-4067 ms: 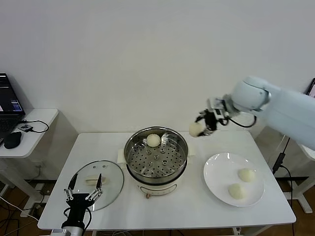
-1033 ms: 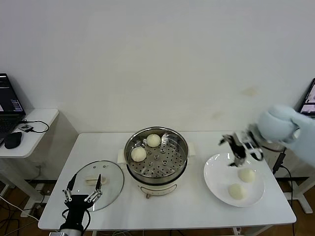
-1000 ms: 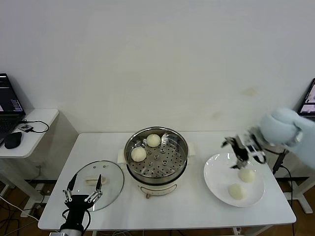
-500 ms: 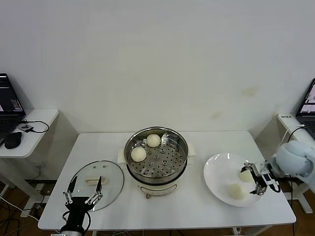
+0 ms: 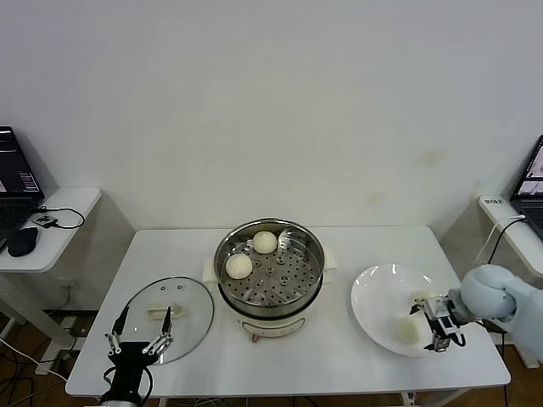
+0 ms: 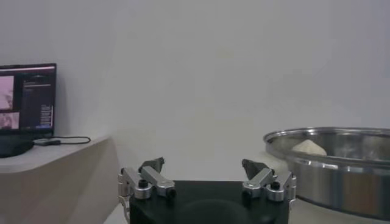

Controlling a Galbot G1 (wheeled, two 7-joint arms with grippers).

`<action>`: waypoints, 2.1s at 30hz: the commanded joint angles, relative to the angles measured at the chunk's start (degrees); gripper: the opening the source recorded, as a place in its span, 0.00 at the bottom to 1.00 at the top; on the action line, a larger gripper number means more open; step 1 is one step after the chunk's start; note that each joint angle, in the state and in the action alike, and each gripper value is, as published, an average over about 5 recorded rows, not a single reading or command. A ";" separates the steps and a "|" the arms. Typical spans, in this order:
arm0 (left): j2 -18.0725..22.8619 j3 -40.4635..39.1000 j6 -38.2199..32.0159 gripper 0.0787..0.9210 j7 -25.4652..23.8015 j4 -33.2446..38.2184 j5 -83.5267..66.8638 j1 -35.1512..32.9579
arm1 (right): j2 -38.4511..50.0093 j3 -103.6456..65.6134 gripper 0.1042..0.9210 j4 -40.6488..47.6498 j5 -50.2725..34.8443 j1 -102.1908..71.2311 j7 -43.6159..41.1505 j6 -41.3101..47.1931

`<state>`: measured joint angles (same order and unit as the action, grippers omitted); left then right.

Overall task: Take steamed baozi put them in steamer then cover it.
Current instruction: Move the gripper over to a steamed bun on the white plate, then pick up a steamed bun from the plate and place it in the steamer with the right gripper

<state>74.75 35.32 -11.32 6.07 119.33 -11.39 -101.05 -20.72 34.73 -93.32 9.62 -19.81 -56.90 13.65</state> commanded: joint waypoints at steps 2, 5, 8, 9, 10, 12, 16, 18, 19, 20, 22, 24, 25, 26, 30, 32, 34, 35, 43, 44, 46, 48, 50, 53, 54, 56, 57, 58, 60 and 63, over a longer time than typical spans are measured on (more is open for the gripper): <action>0.10 0.16 -0.11 0.88 0.08 -0.41 -0.09 0.13 | -4.26 -1.47 0.88 4.16 2.06 -2.86 1.00 0.77; 0.13 0.21 -0.15 0.88 0.12 -0.66 -0.09 0.29 | -4.31 -1.44 0.87 4.54 2.27 -2.74 1.06 0.89; 0.11 0.25 -0.18 0.88 0.12 -0.76 -0.11 0.37 | -4.47 -1.46 0.86 4.66 2.27 -2.63 1.05 1.09; 0.11 0.26 -0.18 0.88 0.12 -0.76 -0.12 0.39 | -4.54 -1.46 0.85 4.66 2.23 -2.58 1.02 1.19; 0.11 0.26 -0.18 0.88 0.13 -0.76 -0.12 0.40 | -4.62 -1.46 0.84 4.66 2.19 -2.53 0.97 1.29; 0.13 0.26 -0.19 0.88 0.14 -0.73 -0.13 0.42 | -4.77 -1.45 0.82 4.67 2.13 -2.43 0.83 1.45; 0.18 0.24 -0.21 0.88 0.15 -0.58 -0.12 0.34 | -4.99 -1.44 0.76 4.71 1.94 -2.05 0.49 1.59; 0.20 0.24 -0.22 0.88 0.17 -0.53 -0.12 0.29 | -4.97 -1.45 0.74 4.68 1.81 -1.65 0.35 1.63; 0.21 0.24 -0.23 0.88 0.17 -0.51 -0.12 0.28 | -4.92 -1.45 0.71 4.66 1.76 -1.40 0.26 1.65; 0.23 0.24 -0.24 0.88 0.18 -0.50 -0.12 0.27 | -4.83 -1.44 0.70 4.63 1.71 -1.11 0.17 1.66; 0.25 0.24 -0.27 0.88 0.18 -0.49 -0.13 0.23 | -4.60 -1.43 0.66 4.58 1.56 -0.44 -0.05 1.69; 0.27 0.21 -0.30 0.88 0.19 -0.48 -0.13 0.22 | -4.26 -1.39 0.64 4.40 1.28 0.49 -0.42 1.69; 0.28 0.18 -0.31 0.88 0.19 -0.48 -0.12 0.23 | -4.04 -1.29 0.63 4.20 1.01 1.23 -0.71 1.67; 0.28 0.16 -0.31 0.88 0.20 -0.49 -0.12 0.25 | -3.79 -1.14 0.62 3.98 0.69 2.10 -1.02 1.66; 0.25 0.03 -0.30 0.88 0.20 -0.41 -0.09 0.41 | -2.61 0.22 0.62 2.71 -1.49 7.37 -2.20 1.77; 0.19 -0.03 -0.29 0.88 0.19 -0.30 -0.10 0.49 | -2.00 1.21 0.61 2.00 -3.38 11.17 -2.78 1.97; 0.10 -0.10 -0.28 0.88 0.18 -0.21 -0.11 0.55 | -1.61 2.38 0.61 1.60 -5.34 15.19 -3.24 2.18; 0.05 -0.14 -0.27 0.88 0.17 -0.16 -0.11 0.59 | -1.48 2.91 0.61 1.49 -6.35 17.39 -3.49 2.29; -0.15 -0.71 -0.06 0.88 0.15 0.12 -0.03 1.26 | -3.39 8.83 0.61 1.40 -13.69 34.17 -4.05 3.13; -0.18 -0.79 -0.02 0.88 0.14 0.16 -0.02 1.35 | -4.08 10.59 0.61 1.38 -14.57 36.58 -3.92 3.23; -0.27 -0.85 0.06 0.88 0.13 0.24 -0.02 1.50 | -5.88 13.74 0.61 1.39 -16.19 40.65 -3.44 3.40; -0.38 -0.80 0.12 0.88 0.12 0.31 -0.07 1.60 | -8.39 16.50 0.61 1.55 -17.91 44.58 -2.82 3.58; -0.47 -0.67 0.12 0.88 0.12 0.35 -0.15 1.60 | -11.46 18.89 0.61 1.87 -19.72 48.39 -2.06 3.73; -0.54 -0.37 0.08 0.88 0.14 0.38 -0.29 1.46 | -16.49 22.13 0.61 2.29 -22.22 52.72 -0.95 3.69; -0.55 -0.26 0.06 0.88 0.15 0.38 -0.34 1.42 | -18.38 23.28 0.61 2.32 -23.05 53.66 -0.55 3.65; -0.47 -0.07 0.05 0.88 0.16 0.37 -0.43 1.38 | -21.55 25.03 0.62 2.25 -24.47 54.82 0.10 3.56; -0.39 0.01 0.04 0.88 0.17 0.37 -0.44 1.36 | -23.16 25.82 0.62 2.18 -25.03 55.11 0.37 3.42; -0.30 0.05 0.03 0.88 0.17 0.37 -0.45 1.35 | -24.66 26.52 0.62 2.12 -25.45 55.19 0.63 3.18; -0.09 0.11 -0.01 0.88 0.18 0.40 -0.41 1.25 | -27.17 27.94 0.62 2.07 -25.86 54.89 1.09 2.45; 0.18 0.31 -0.07 0.88 0.20 0.51 -0.37 1.04 | -30.48 30.17 0.62 2.39 -25.75 53.52 1.79 0.47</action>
<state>74.72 35.41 -11.34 6.24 119.74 -11.86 -99.85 -36.95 54.52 -91.30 -10.65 25.35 -57.23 16.72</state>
